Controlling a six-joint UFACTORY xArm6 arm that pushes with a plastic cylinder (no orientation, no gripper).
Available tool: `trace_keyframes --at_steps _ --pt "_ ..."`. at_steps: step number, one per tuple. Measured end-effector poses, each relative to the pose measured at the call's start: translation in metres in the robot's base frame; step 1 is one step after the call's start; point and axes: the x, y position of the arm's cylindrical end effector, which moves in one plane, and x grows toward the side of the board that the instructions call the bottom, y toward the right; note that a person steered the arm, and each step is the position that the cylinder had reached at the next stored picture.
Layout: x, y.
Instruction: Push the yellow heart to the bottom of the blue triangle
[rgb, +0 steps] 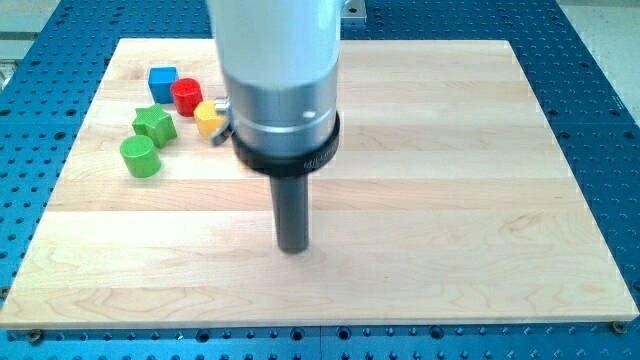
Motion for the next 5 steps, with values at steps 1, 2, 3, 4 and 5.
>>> trace_keyframes --at_steps 1,2,3,4,5 --pt "-0.03 -0.001" --pt "-0.031 -0.006" --pt "-0.019 -0.033" --pt "-0.055 -0.052" --pt "-0.08 -0.048"
